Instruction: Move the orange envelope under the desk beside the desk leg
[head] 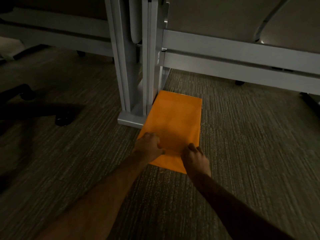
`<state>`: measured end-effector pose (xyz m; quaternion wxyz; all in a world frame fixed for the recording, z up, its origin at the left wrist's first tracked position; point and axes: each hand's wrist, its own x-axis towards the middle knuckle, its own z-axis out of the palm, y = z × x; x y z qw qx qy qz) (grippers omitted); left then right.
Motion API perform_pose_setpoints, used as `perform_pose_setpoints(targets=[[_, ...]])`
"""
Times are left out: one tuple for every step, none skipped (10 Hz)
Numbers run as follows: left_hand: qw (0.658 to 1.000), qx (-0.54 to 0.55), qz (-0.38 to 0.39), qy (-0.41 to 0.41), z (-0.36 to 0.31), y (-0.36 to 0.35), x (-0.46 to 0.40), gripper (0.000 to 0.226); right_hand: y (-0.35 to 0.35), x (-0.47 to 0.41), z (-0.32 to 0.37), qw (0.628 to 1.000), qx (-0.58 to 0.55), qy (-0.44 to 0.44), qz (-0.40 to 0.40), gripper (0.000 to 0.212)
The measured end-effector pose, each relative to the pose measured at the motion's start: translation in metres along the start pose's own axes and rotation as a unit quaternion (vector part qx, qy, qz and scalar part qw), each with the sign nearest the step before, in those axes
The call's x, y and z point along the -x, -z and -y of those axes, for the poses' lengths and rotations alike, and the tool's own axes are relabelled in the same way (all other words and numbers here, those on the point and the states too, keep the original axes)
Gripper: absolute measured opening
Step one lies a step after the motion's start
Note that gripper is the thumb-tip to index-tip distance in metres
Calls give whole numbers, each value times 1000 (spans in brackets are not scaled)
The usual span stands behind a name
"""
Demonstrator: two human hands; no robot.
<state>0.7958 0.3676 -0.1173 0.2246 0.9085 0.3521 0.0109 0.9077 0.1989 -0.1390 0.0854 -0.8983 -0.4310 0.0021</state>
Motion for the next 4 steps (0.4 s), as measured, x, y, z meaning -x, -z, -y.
perform_pose_setpoints(targets=[[999,-2,29,12,-3,2,6,57,10,-5,-1,1000,12,13,25,18],[995,-10,101,1,3,10,7,79,35,-10,-6,992,-30,-10,123,30],[990,-4,142,-11,0,19,17,84,51,-3,-12,978,-39,-18,202,55],[982,79,172,-14,-10,23,38,81,71,17,-14,971,-74,8,228,73]])
